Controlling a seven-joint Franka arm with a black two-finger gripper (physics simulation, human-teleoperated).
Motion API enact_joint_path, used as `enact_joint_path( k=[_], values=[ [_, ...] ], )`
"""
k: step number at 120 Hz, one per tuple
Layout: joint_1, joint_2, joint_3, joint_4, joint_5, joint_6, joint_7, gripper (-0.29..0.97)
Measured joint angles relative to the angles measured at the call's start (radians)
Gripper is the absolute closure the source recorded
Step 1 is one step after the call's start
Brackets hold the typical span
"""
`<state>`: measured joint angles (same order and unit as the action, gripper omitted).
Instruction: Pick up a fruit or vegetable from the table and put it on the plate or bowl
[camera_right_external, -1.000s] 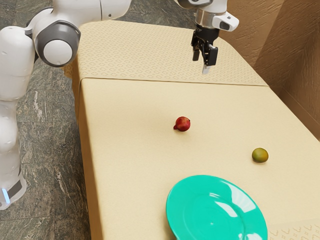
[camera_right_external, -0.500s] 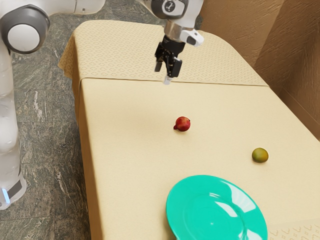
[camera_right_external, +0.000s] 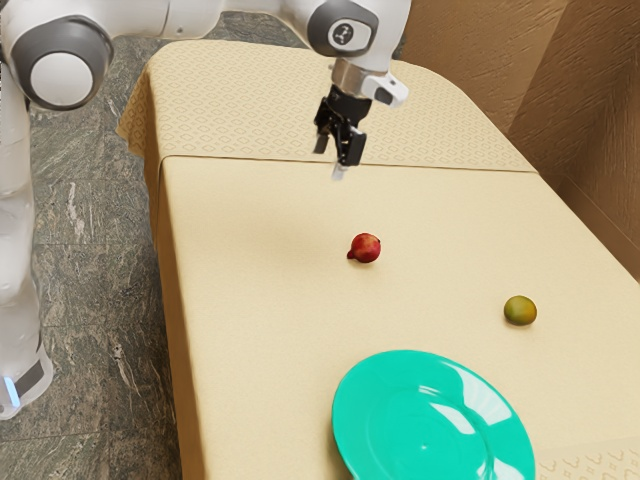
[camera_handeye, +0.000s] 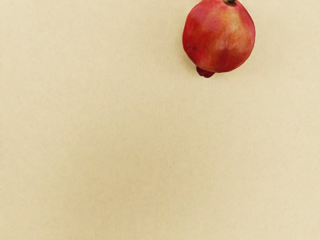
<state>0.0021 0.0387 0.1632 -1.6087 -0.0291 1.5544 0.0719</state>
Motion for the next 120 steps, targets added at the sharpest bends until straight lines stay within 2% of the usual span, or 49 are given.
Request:
enact_joint_path(
  k=[20,29,71,120],
  values=[
    [0.041,0.101,0.026,0.069,-0.003,0.030,0.030,0.00],
    [0.052,0.140,0.006,0.104,-0.006,0.061,0.039,0.00],
    [0.036,0.214,-0.063,0.164,-0.050,0.118,0.057,0.00],
    [0.032,0.262,-0.090,0.134,-0.083,0.120,0.116,0.00]
  ],
)
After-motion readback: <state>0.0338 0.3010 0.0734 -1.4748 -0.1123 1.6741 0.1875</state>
